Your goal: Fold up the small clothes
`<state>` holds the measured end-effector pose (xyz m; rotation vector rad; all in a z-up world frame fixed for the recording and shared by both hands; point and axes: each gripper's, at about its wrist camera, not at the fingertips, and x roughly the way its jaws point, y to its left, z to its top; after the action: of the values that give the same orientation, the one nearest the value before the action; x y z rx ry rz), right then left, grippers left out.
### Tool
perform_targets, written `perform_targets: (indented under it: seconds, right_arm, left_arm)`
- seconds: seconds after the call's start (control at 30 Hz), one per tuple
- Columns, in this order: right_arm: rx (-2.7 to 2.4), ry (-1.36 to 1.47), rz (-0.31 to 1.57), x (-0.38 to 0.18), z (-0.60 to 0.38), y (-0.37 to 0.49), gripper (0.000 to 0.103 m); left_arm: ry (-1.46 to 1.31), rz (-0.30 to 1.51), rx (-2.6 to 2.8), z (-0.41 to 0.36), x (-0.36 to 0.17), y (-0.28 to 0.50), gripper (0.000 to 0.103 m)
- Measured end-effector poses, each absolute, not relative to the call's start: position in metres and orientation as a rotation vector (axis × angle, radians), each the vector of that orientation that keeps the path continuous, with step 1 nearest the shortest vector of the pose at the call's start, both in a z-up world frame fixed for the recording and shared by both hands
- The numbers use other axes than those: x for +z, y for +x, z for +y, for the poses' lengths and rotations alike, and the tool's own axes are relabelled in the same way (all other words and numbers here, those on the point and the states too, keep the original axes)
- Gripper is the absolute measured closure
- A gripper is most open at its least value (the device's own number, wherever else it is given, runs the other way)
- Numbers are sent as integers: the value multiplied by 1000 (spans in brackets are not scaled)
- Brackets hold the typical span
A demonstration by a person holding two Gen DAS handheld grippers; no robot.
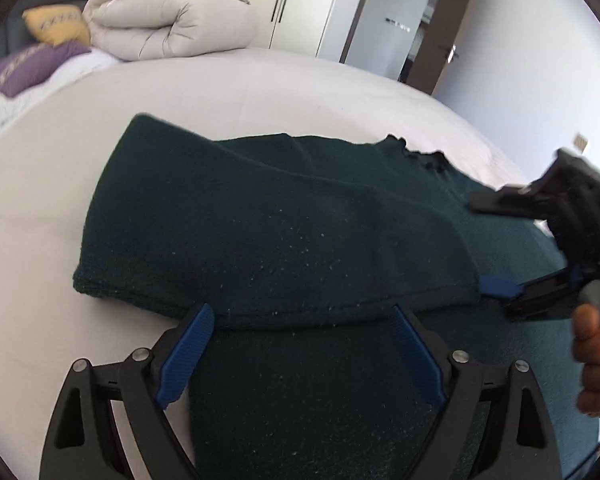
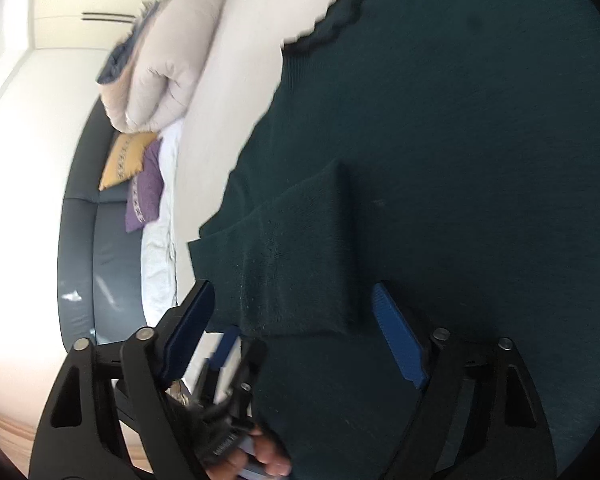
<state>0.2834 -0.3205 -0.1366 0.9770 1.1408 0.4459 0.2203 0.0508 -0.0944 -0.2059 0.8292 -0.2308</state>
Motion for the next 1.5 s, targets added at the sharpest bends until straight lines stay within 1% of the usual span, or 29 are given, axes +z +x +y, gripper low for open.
perform_targets:
  seconds: [0.03, 0.07, 0.13, 0.17, 0.2, 0.23, 0.27, 0.43, 0.5, 0.57, 0.67, 0.73, 0.83, 0.87, 0.93, 0.97, 1.0, 1.03, 1.07, 1.17, 1.23, 1.3, 1.33, 1.4, 1.5]
  right_arm:
    - [441, 971, 1168, -138, -305, 286, 27]
    - [433, 950, 1186, -141, -297, 295, 30]
    - [413, 910, 1182, -142, -288, 307, 41]
    - [407, 892, 1179, -141, -286, 313, 57]
    - [403, 875, 1182, -141, -284, 317, 79]
    - [397, 843, 1186, -141, -283, 322, 87]
    - [391, 820, 1189, -140, -284, 322, 92]
    - [337, 719, 1132, -125, -299, 330, 96]
    - [282, 685, 1094, -115, -316, 331, 101]
    - [211, 648, 1056, -102, -336, 335, 102]
    - [156, 697, 1035, -99, -373, 343, 102]
    - [223, 741, 1042, -99, -375, 345, 102]
    - [324, 768, 1112, -107, -354, 344, 100]
    - [347, 752, 1141, -110, -339, 349, 97]
    - [392, 770, 1176, -121, -319, 354, 85]
    - [405, 787, 1193, -126, -311, 358, 70]
    - [405, 805, 1195, -130, -306, 361, 53]
    - [416, 827, 1177, -133, -302, 359, 47]
    - [424, 848, 1157, -135, -295, 359, 43]
    - [413, 826, 1136, -137, -286, 364, 43]
    - [423, 796, 1139, -142, -272, 355, 45]
    - [443, 768, 1168, -140, -254, 354, 74]
    - [444, 746, 1188, -141, -247, 360, 76]
    - [425, 669, 1197, -140, -230, 366, 96]
    - [401, 625, 1182, -133, -215, 370, 97]
  left_arm:
    - [-217, 822, -232, 52, -93, 220, 13]
    - [-213, 820, -230, 52, -94, 219, 13]
    - [-193, 812, -224, 49, -95, 216, 13]
    - [-186, 810, -221, 49, -97, 215, 13]
    - [-185, 810, -221, 50, -98, 214, 12]
    - [-188, 811, -224, 53, -100, 212, 12]
    - [-191, 808, -227, 54, -100, 212, 11]
    - [-206, 795, -244, 59, -98, 208, 10]
    - [-218, 791, -255, 58, -98, 212, 9]
    - [-229, 781, -268, 59, -98, 213, 7]
    - [-254, 771, -283, 61, -98, 214, 6]
    - [-251, 767, -282, 60, -98, 214, 6]
    - [-270, 754, -290, 61, -97, 214, 5]
    - [-287, 749, -297, 64, -97, 213, 5]
    - [-309, 739, -305, 68, -96, 212, 5]
    - [-318, 735, -310, 69, -96, 211, 5]
    - [-325, 731, -313, 70, -96, 211, 5]
    - [-334, 726, -317, 71, -96, 210, 6]
    - [-343, 721, -320, 72, -96, 209, 6]
    - [-366, 709, -325, 75, -96, 208, 7]
    - [-373, 703, -327, 76, -95, 206, 7]
    - [-376, 699, -326, 77, -95, 207, 7]
    - [-378, 698, -325, 77, -94, 207, 7]
    - [-385, 695, -326, 79, -94, 207, 7]
    - [-390, 688, -327, 79, -94, 206, 7]
